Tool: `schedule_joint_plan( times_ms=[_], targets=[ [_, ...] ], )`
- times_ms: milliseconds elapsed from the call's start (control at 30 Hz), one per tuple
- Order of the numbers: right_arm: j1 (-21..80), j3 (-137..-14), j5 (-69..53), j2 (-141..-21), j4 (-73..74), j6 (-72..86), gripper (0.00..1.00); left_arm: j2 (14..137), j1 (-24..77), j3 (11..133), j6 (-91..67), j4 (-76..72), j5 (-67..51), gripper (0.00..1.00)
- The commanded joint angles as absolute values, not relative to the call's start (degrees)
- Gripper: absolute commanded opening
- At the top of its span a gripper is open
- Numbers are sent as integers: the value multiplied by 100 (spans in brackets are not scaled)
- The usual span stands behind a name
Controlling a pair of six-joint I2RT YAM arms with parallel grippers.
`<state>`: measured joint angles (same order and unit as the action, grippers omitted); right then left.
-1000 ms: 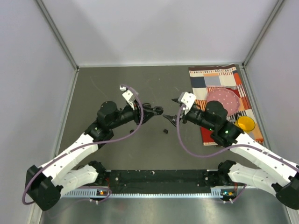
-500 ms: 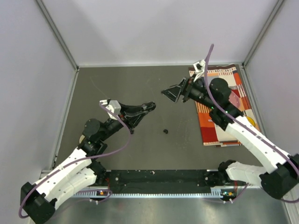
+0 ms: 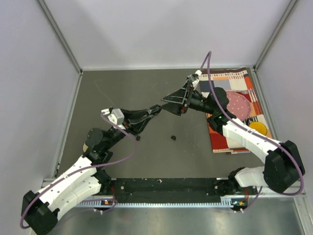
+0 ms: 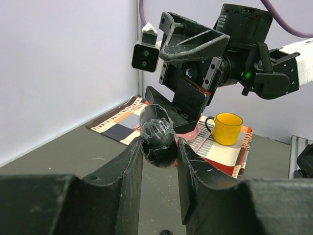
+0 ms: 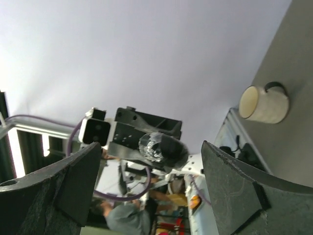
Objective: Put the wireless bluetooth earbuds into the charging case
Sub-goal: Pick up the charging case at the center of the board.
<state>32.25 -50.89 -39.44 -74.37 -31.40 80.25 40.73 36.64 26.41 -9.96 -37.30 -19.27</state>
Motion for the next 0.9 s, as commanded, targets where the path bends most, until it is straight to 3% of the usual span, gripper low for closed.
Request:
schedule_joint_plan(
  times_ms=[0,300,433,467,567,700,867],
  targets=[
    [3313,-5142,-4473,-7716,-4366,9271,82,4139,3665,2637,-774,-4096,-1793,0],
    [3638,-5405,-4658,-8086,-4158,9405,76,4236,3665,2707,-598,-4052,-1872,0],
    [3665,-5397,-4632,-8156,-4183,9457,63,4245,3665,2716,-554,-4008,-1855,0],
    [3665,-5396,-4649,-8182,-4253,9492,55,4245,3665,2716,-545,-3999,-1854,0],
    [3665,-5396,-4623,-8218,-4237,9510,50,4228,3665,2716,-536,-3973,-1872,0],
    [3665,-5388,-4632,-8297,-4289,9518,51,4210,3665,2707,-527,-3946,-1960,0],
    [3665,-5388,-4588,-8358,-4465,9615,62,4149,3665,2690,-527,-3885,-1995,0]
  ],
)
